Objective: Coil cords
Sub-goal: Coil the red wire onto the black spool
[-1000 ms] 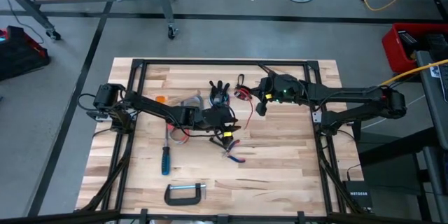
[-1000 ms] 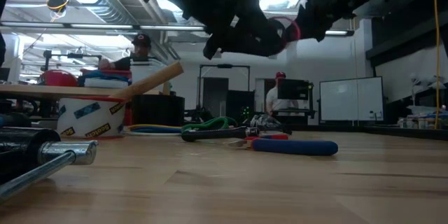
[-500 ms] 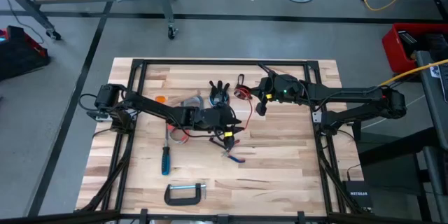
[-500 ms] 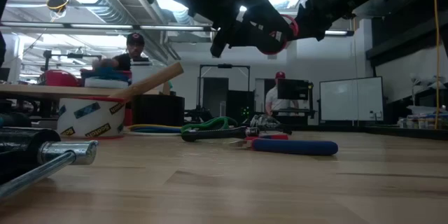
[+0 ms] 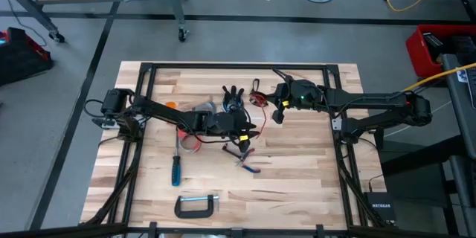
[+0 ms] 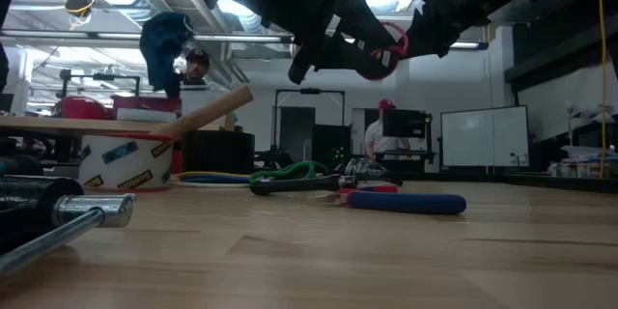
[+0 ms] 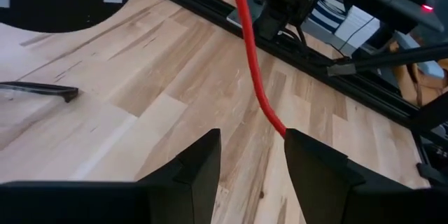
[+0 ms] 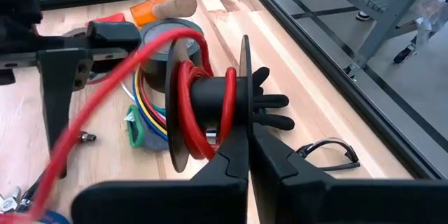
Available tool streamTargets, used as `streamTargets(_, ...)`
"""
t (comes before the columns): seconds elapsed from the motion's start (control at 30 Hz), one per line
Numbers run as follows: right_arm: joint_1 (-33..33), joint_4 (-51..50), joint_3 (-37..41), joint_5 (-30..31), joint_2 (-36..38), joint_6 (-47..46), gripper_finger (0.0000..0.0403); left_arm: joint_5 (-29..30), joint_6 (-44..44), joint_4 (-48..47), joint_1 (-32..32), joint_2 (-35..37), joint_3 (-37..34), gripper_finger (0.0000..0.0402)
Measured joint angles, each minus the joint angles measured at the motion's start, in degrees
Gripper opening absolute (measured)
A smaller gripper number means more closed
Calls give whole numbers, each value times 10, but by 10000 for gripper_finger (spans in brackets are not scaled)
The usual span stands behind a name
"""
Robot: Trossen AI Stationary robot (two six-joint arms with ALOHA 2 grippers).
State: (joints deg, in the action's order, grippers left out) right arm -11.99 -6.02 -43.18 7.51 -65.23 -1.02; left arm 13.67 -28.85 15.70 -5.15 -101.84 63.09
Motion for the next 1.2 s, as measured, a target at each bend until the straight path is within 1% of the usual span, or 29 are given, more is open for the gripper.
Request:
streamTargets(0.43,0,-1,0,0,0,0,1,-11,-8,2,-5,0,0,150)
streamTargets(0.77,0,-1,0,0,0,0,1,-11,-1,-16,-16,0,0,146)
streamTargets(0.87,0,-1,0,-10,0,-2,1,-11,5,-38,-17,0,0,118)
streamTargets(0.97,0,-1,0,-23,0,-10,1,-7,3,-73,-16,0,0,69)
streamTargets(1.03,0,-1,0,-34,0,-16,1,7,3,-100,-16,0,0,29)
streamTargets(1.07,0,-1,0,-41,1,-16,1,14,3,-113,-16,0,0,16)
streamTargets(1.1,0,-1,0,-47,2,-17,1,22,-3,-125,-15,0,0,10)
streamTargets(1.2,0,-5,0,-74,5,-17,1,55,-5,-168,-15,0,0,12)
